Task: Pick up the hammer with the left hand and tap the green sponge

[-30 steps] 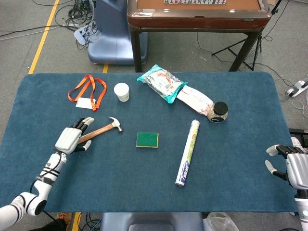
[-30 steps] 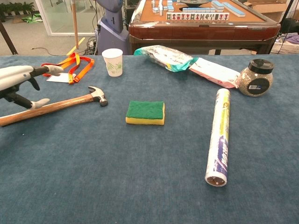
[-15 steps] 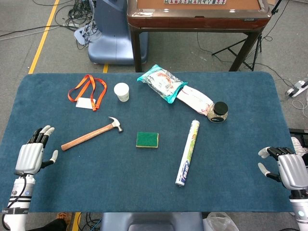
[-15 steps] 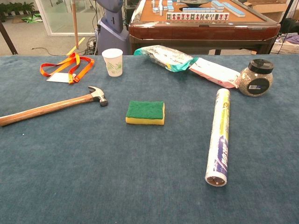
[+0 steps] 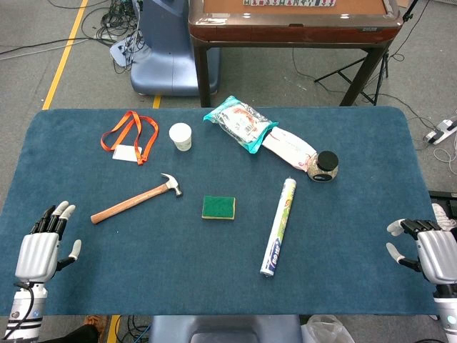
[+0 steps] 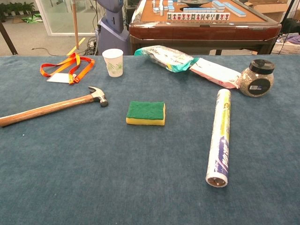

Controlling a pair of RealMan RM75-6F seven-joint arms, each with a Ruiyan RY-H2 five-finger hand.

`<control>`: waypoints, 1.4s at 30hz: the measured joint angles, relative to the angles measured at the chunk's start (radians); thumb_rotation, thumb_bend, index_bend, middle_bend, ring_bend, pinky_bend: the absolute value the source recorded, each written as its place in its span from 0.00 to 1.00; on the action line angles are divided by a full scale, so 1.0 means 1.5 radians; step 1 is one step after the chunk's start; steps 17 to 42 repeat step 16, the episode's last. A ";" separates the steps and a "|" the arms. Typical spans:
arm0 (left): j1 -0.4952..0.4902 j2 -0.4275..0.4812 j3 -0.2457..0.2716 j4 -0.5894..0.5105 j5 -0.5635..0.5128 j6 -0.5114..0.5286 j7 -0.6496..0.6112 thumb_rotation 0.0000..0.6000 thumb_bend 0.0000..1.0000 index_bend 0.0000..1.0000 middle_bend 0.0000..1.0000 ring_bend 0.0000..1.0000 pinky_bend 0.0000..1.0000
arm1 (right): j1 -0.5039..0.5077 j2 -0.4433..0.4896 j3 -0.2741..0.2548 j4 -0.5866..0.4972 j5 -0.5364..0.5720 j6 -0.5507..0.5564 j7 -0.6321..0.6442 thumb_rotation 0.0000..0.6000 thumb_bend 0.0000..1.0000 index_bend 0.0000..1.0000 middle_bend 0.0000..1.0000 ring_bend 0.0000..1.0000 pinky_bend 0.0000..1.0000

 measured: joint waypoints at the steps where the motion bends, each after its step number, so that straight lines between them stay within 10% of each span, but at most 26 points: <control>1: 0.001 -0.003 0.000 0.002 0.003 -0.001 0.002 1.00 0.36 0.13 0.09 0.06 0.19 | -0.001 0.001 0.001 -0.001 0.003 0.001 -0.001 1.00 0.26 0.47 0.52 0.45 0.41; 42: 0.011 -0.013 -0.012 0.007 0.012 -0.018 0.013 1.00 0.36 0.13 0.09 0.06 0.18 | -0.004 0.004 0.003 -0.009 0.008 0.003 -0.005 1.00 0.26 0.47 0.52 0.45 0.41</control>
